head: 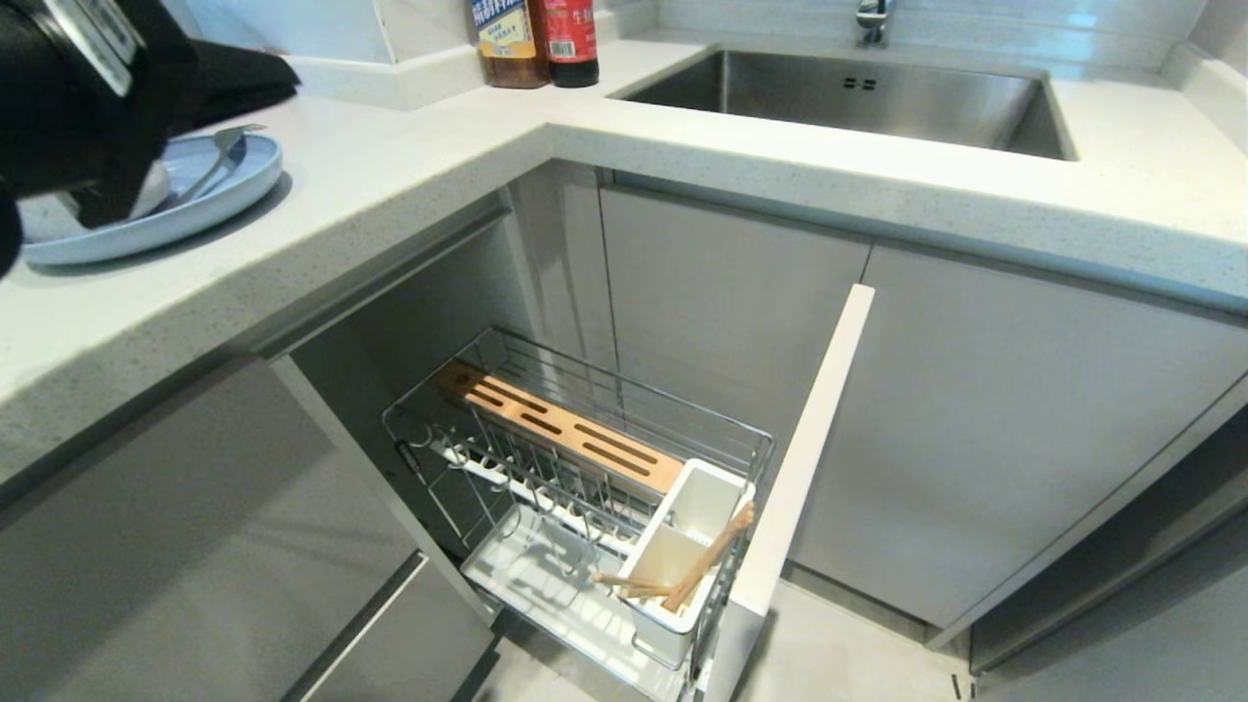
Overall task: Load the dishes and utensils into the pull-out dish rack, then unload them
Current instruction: Take the chopsticks out of the cupboard
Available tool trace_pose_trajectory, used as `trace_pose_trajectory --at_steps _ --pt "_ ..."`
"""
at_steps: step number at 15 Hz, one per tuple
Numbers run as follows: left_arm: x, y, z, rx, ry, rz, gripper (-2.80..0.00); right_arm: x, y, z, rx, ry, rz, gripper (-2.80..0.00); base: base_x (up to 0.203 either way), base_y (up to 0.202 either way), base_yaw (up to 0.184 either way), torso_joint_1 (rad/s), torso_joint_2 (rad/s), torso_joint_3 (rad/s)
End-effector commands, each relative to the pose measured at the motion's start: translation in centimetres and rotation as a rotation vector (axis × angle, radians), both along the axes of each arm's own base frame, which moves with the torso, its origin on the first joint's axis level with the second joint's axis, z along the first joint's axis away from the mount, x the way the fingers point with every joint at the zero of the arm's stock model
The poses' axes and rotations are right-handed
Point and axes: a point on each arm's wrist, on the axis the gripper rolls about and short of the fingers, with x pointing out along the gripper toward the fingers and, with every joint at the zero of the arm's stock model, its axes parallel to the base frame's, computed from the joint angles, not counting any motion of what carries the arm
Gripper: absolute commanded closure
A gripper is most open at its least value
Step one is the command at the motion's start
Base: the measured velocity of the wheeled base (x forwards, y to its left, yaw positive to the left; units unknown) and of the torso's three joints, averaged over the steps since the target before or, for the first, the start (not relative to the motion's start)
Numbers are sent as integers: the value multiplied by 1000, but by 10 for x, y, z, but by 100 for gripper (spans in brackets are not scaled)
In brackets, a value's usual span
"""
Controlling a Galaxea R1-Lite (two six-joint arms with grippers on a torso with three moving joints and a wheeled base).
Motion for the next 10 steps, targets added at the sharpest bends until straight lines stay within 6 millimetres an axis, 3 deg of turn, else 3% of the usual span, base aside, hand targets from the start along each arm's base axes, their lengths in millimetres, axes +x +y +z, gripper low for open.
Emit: trace_pose_trajectory --at_steps 1,5,10 --pt "4 -22 -16 57 107 -71 0 0 0 0 0 2 0 0 0 0 0 0 0 0" --pt "13 -44 -46 238 318 -142 0 0 0 0 0 2 0 0 0 0 0 0 0 0" --pt "27 -62 -69 369 587 -276 0 0 0 0 0 2 0 0 0 0 0 0 0 0"
